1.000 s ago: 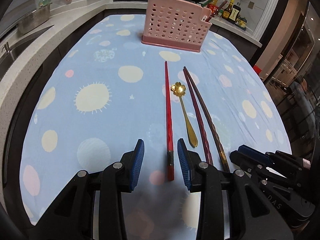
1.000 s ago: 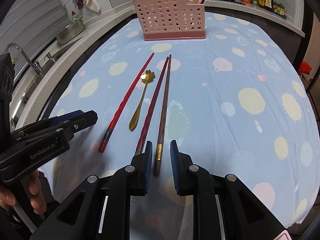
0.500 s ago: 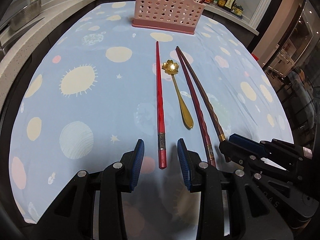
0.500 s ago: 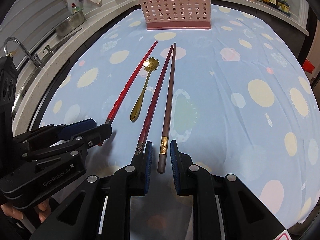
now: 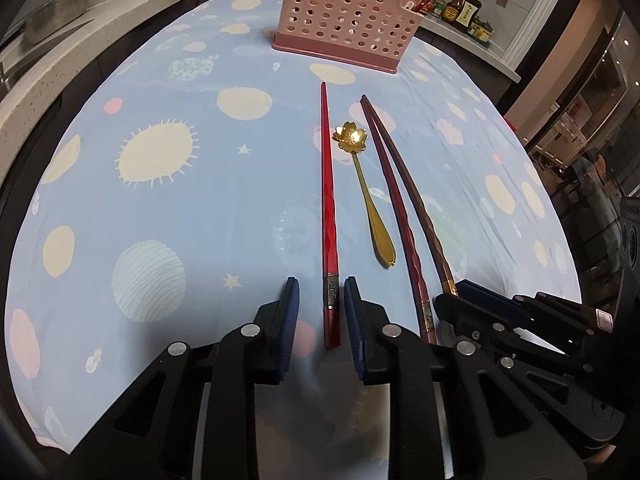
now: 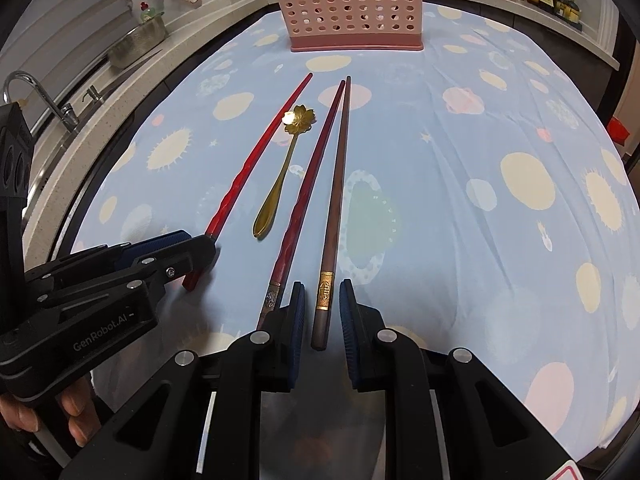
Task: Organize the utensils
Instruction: 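Grasp the red chopstick with the left tool while the right tool grasps the brown chopstick, then lift the red and brown chopsticks and carry them toward the pink holder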
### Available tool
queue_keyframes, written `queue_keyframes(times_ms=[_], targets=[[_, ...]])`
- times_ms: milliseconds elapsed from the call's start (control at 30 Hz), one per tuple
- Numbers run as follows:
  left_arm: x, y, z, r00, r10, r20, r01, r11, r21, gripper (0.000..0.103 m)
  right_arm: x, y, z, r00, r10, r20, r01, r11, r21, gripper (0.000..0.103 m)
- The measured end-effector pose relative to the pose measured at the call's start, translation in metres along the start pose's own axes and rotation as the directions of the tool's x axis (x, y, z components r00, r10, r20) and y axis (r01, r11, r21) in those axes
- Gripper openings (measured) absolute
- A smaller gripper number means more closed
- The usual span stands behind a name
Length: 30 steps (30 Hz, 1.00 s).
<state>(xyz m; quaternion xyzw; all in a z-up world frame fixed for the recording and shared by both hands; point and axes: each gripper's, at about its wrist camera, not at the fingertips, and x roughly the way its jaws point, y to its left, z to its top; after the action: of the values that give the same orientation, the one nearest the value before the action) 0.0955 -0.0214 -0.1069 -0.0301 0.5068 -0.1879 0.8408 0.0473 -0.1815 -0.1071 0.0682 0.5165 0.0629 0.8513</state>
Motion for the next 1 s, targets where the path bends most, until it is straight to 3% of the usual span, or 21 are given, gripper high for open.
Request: queue_keyframes(times_ms=[133, 500, 1000], targets=[[0.001, 0.001, 0.000, 1.000, -0.022, -0.005, 0.021, 1.000, -0.006, 0.007, 0.000, -0.002, 0.000, 1.000, -0.003, 0.003, 0.003, 1.000, 0.006, 0.012], [-0.010, 0.003, 0.001, 0.999, -0.038, 0.020, 0.038, 0.999, -0.018, 0.007, -0.013, -0.008, 0.000, 0.999, 0.000, 0.034, -0.001, 1.000, 0.030, 0.008], [-0.070, -0.007, 0.027, 0.984, -0.049, 0.169, 0.050, 0.999, -0.003, 0.007, -0.077, -0.018, 0.023, 0.979, 0.025, 0.204, -0.044, 0.995, 0.087, 0.008]])
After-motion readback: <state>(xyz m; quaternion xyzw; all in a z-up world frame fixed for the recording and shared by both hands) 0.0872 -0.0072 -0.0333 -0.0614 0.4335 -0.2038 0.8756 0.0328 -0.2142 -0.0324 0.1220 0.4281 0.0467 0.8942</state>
